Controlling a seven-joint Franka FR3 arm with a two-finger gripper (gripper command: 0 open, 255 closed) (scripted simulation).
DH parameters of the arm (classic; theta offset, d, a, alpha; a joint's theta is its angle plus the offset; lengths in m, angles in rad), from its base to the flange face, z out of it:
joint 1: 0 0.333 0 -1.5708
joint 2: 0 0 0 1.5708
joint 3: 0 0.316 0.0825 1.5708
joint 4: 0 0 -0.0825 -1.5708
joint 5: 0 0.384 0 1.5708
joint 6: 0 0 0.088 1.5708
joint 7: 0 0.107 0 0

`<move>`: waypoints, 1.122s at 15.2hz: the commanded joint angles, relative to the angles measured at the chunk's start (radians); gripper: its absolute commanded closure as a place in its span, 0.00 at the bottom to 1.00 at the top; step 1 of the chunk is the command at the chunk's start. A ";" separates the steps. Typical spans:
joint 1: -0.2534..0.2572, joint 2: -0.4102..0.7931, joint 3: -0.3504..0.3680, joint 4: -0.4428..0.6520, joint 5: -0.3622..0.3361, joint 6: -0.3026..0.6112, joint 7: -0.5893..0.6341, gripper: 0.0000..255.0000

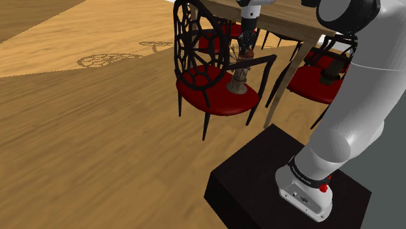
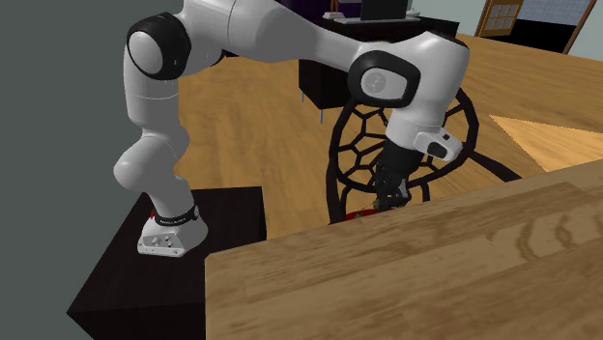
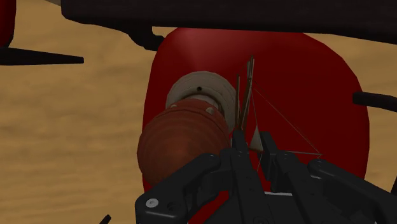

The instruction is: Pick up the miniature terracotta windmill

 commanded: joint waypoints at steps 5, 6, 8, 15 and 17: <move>-0.001 -0.002 -0.001 0.025 0.000 -0.027 -0.003 1.00; -0.001 -0.002 -0.001 0.038 0.000 -0.040 -0.003 1.00; -0.002 -0.003 -0.001 0.064 0.000 -0.067 -0.005 1.00; -0.005 0.004 -0.003 0.167 0.001 -0.164 -0.011 1.00; -0.006 0.008 -0.003 0.200 0.002 -0.192 -0.013 1.00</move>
